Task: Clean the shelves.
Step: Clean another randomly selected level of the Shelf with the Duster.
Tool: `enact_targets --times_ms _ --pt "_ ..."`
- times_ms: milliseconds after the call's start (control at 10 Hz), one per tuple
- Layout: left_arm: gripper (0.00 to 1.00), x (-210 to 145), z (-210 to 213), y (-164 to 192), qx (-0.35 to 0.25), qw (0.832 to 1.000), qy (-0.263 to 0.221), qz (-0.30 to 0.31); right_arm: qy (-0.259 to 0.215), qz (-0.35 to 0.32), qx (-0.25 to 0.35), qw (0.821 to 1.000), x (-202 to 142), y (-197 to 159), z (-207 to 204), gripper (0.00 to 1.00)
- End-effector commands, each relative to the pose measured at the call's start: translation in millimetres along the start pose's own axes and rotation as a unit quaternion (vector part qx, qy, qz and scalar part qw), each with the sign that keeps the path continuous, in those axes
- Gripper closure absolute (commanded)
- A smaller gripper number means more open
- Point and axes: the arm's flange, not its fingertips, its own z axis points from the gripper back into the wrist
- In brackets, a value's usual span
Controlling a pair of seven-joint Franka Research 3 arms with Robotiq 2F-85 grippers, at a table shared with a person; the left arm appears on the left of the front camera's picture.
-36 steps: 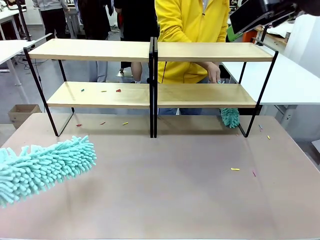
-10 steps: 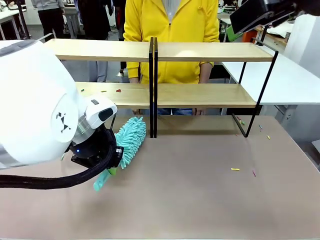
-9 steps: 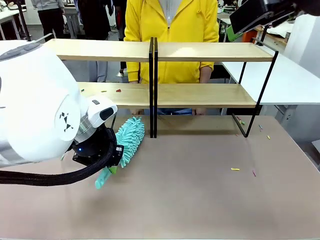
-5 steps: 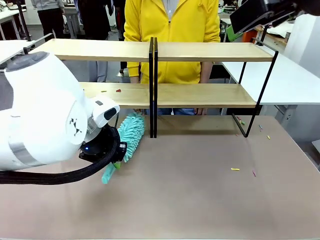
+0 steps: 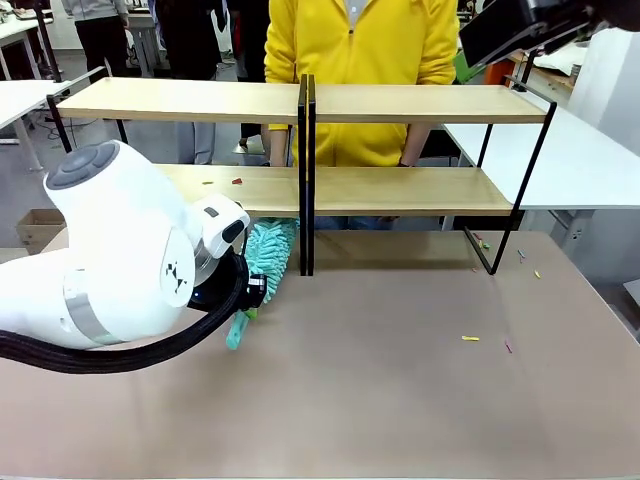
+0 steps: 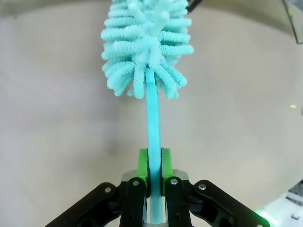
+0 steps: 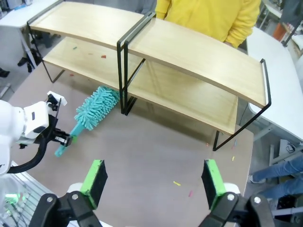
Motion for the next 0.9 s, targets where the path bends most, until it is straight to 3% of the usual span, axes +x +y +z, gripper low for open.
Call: enact_targets --times_ms 0,400,600,800 --pt "0.88 11.3 -14.7 0.9 0.009 1.0 -0.004 0.017 0.0 -0.002 0.003 1.0 -0.3 -1.8 0.5 0.0" --pt "0.88 18.0 -24.9 5.4 0.024 0.999 0.009 0.037 0.0 -0.002 0.003 1.0 -0.3 -1.8 0.5 0.0" --pt "0.88 22.6 -24.5 12.6 0.057 0.995 0.029 0.083 0.0 -0.002 0.003 1.0 -0.3 -1.8 0.5 0.0" --pt "0.88 29.4 -19.9 19.1 0.097 0.98 0.037 0.171 0.0 -0.002 0.003 1.0 -0.3 -1.8 0.5 0.0"
